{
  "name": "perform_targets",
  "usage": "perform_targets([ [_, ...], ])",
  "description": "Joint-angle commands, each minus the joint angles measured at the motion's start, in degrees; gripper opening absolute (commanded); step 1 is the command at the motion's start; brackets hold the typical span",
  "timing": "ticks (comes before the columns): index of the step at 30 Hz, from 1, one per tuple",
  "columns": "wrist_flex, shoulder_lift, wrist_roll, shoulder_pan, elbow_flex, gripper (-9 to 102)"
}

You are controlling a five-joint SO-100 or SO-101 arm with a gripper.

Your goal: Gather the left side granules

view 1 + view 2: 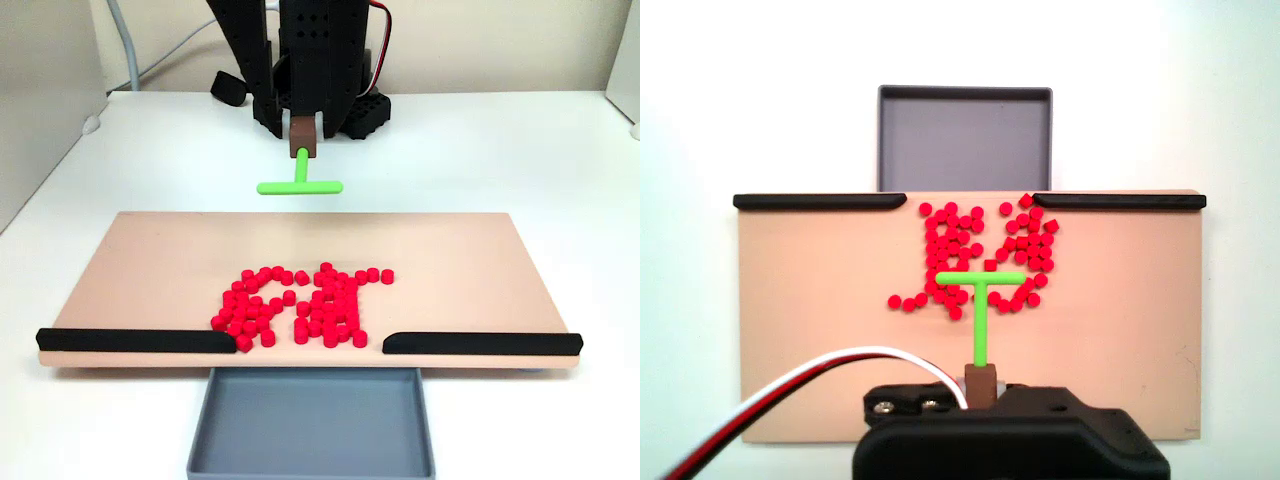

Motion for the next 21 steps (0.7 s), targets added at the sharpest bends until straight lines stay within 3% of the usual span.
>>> perform_targets([
  [1,0.09,0.18,0.44,0.0,-1.23,0],
  [21,0.26,1.41,0.53,-1.05,-1.23,0],
])
